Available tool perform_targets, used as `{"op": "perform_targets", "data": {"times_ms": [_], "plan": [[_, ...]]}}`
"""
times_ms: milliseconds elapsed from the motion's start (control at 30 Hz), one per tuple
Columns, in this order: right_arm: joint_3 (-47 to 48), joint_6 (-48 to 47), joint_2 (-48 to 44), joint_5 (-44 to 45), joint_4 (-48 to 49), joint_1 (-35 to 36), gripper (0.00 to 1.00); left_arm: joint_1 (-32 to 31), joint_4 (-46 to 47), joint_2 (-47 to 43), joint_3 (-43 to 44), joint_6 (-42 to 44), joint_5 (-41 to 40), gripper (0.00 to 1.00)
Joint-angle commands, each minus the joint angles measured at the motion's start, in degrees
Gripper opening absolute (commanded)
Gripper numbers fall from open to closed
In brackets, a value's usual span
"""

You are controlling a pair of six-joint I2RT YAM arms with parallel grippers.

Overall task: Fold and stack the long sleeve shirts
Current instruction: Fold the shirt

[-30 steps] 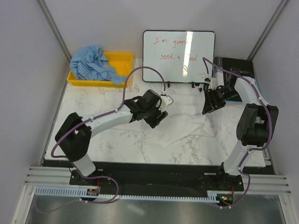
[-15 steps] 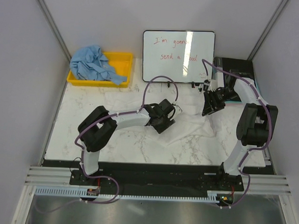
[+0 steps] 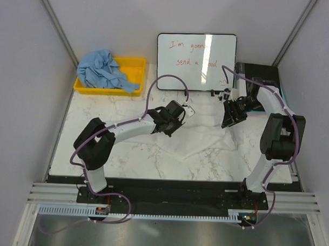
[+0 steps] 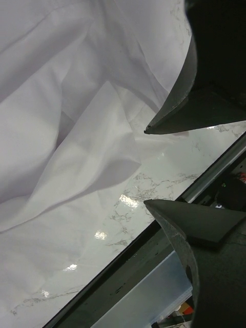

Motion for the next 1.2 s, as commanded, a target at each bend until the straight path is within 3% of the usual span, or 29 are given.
{"op": "perform_targets", "data": {"times_ms": [0,100,167,300,467,600,700,933,1167], "plan": [[2.8,-1.1,-1.4,-5.1,0.6,0.5,0.65,3.5,0.3,-9.3,-1.7,4.0,6.2,0.02],[3.6,-2.3,-3.0,-9.7,2.3,1.6,0.74,4.9,-1.0,-16.6,-3.1,6.2,15.8,0.02],[3.1,-3.1,-6.0,-12.8,4.8,2.3,0.8,5.6,-1.5,-19.8,-4.0,7.8,17.9,0.02],[-5.6,-2.8,-14.1,-20.4,22.1,4.6,0.98,7.5,-3.8,-28.2,-6.6,10.5,27.9,0.02],[-14.2,2.0,-22.9,-21.6,43.6,14.0,0.98,9.0,-5.4,-33.9,-8.6,11.5,34.0,0.02],[-19.9,-8.5,-27.9,-20.0,44.4,21.1,0.98,9.3,-6.5,-36.6,-8.8,10.9,36.0,0.02],[-27.8,-6.9,-32.4,-17.5,52.4,25.0,0.98,9.3,-7.1,-38.0,-9.0,11.3,37.0,0.02],[-28.5,-3.0,-28.5,-15.9,61.5,30.8,0.98,9.3,-7.8,-39.1,-9.0,11.7,39.0,0.02],[-27.1,-0.3,-26.4,-12.5,66.1,36.1,0.82,9.3,-8.0,-39.6,-8.2,10.4,40.4,0.02]]}}
